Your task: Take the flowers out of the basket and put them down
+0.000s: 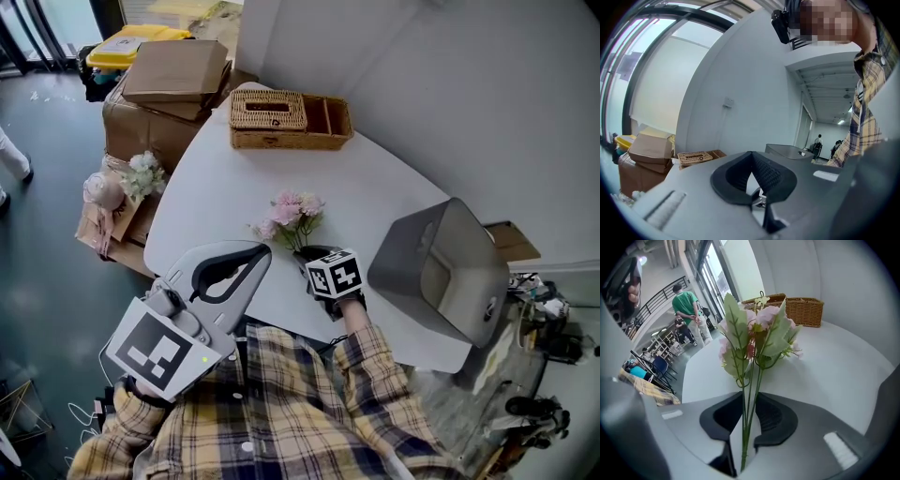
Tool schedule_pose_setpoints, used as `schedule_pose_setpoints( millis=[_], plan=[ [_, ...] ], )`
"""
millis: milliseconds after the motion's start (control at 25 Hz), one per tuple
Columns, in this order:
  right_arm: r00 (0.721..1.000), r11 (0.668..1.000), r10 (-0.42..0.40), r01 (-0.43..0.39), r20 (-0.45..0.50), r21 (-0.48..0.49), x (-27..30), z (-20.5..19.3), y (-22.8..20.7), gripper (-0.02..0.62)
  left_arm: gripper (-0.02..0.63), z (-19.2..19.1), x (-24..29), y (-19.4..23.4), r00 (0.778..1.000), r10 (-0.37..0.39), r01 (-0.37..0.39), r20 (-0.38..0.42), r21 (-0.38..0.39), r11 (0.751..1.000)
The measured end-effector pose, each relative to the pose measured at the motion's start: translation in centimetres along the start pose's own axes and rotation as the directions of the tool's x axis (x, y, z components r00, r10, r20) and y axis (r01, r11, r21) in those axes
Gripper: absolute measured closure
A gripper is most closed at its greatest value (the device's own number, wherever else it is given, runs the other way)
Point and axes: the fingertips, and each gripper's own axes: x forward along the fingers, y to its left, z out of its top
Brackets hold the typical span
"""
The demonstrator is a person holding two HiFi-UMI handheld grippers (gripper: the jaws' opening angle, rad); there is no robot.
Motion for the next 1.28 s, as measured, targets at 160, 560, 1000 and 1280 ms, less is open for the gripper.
schedule_pose_setpoints(
  millis=[160, 560, 1000, 1280],
  plan=[
    [1.0, 0.999, 0.019, -0.019, 0.017, 0.03, -0.1, 0.1, 0.3, 0.484, 0.592, 0.0, 0.2, 0.0, 1.0, -0.012, 0.011, -0.007, -0.001, 1.0],
    [0.995, 0.996, 0.027, -0.035, 0.098, 0.078, -3.5, 0.7, 0.8, 0.445, 0.592, 0.3, 2.0, -1.2, 0.997, -0.078, 0.078, -0.016, -0.01, 0.997],
    [0.898, 0.998, 0.047, -0.061, 0.438, 0.016, -16.8, 5.9, 4.8, 0.464, 0.592, 0.8, 6.7, -6.1, 0.98, -0.2, 0.2, -0.011, -0.01, 0.98],
    [0.759, 1.0, 0.011, -0.008, 0.651, -0.008, -28.0, 7.4, 5.0, 0.489, 0.592, 2.2, 10.2, -10.3, 0.965, -0.262, 0.262, 0.02, 0.025, 0.965]
  ],
)
